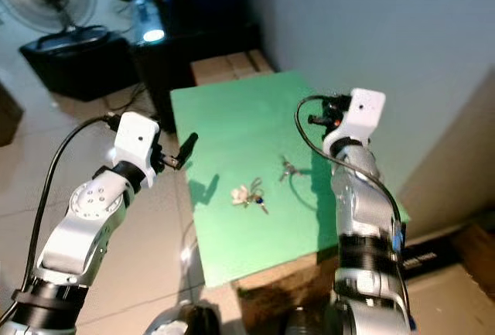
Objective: Hang keys on a hook
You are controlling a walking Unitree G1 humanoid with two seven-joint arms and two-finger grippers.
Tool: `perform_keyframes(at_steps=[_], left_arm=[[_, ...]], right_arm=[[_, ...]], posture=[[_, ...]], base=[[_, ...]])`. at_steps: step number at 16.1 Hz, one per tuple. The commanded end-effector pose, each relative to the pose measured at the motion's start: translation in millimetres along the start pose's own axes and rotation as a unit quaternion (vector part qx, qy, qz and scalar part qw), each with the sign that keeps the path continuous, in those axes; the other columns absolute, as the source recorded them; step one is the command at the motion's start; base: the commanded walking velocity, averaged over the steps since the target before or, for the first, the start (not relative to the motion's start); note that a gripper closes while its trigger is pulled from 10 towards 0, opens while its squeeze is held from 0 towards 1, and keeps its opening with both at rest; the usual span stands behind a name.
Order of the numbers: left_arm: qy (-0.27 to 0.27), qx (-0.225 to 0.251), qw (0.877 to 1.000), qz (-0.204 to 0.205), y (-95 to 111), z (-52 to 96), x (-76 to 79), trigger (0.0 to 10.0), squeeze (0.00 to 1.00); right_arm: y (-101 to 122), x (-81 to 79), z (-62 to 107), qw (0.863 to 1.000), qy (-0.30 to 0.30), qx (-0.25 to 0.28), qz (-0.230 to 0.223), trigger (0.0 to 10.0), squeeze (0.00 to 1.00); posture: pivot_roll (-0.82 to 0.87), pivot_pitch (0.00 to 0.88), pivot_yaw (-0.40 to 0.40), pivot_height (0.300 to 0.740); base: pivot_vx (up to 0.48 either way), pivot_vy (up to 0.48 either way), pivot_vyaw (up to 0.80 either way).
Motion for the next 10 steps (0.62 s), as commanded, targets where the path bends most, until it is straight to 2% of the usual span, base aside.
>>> perform_keyframes(at_steps=[1, 2, 3, 5, 6, 8, 10], left_arm=[[0.006, 0.001, 1.000, -0.008, 0.7, 0.3, -1.3, 10.0, 0.00], [0.001, -0.005, 1.000, -0.009, -2.1, 0.3, 2.4, 10.0, 0.00], [-0.002, -0.009, 1.000, -0.010, -4.6, -0.1, 5.2, 10.0, 0.00], [-0.001, -0.010, 1.000, -0.015, -7.9, 1.0, 6.6, 10.0, 0.00], [-0.002, -0.012, 1.000, -0.023, -11.1, 3.4, 9.0, 10.0, 0.00], [0.002, -0.012, 1.000, -0.023, -11.4, 3.6, 9.1, 10.0, 0.00], [0.012, -0.011, 1.000, -0.027, -11.6, 1.6, 6.9, 10.0, 0.00]], right_arm=[[1.5, -4.5, 1.0, 1.000, 0.004, 0.002, 0.013, 0.0, 0.00], [-11.3, -12.0, 6.0, 0.994, 0.039, -0.036, 0.092, 10.0, 0.00], [-23.8, -16.7, 12.5, 0.984, 0.065, -0.072, 0.150, 10.0, 0.00], [-40.3, -21.2, 23.7, 0.974, 0.101, -0.112, 0.167, 10.0, 0.00], [-58.6, -24.0, 37.3, 0.959, 0.136, -0.143, 0.203, 10.0, 0.00], [-62.9, -28.8, 44.4, 0.953, 0.153, -0.138, 0.224, 10.0, 0.00], [-60.0, -38.7, 51.0, 0.946, 0.170, -0.109, 0.254, 10.0, 0.00]], posture=[[-0.11, 0.000, 0.077, 0.718], [-0.12, 0.000, 0.074, 0.718], [-0.12, 0.000, 0.067, 0.718], [-0.12, 0.000, 0.050, 0.718], [-0.11, 0.000, 0.032, 0.718], [-0.11, 0.000, 0.022, 0.718], [-0.12, 0.000, 0.011, 0.718]], base=[[0.000, 0.000, 0.00], [0.000, 0.000, 0.00], [0.000, 0.000, 0.00], [0.000, 0.000, 0.00], [0.000, 0.000, 0.00], [0.000, 0.000, 0.00], [0.000, 0.000, 0.00]])
Point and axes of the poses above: a point about 5 cm out from each wrist's last joint towards the gripper, its own z axis pointing back from the gripper into the wrist, its own y axis along the axis of the wrist's last joint, x = y × z, the point moved 4 cm from there along -z, pointing out of the wrist towards the gripper, and after that the axes turned 1 degree about z, right-handed, at the moved point
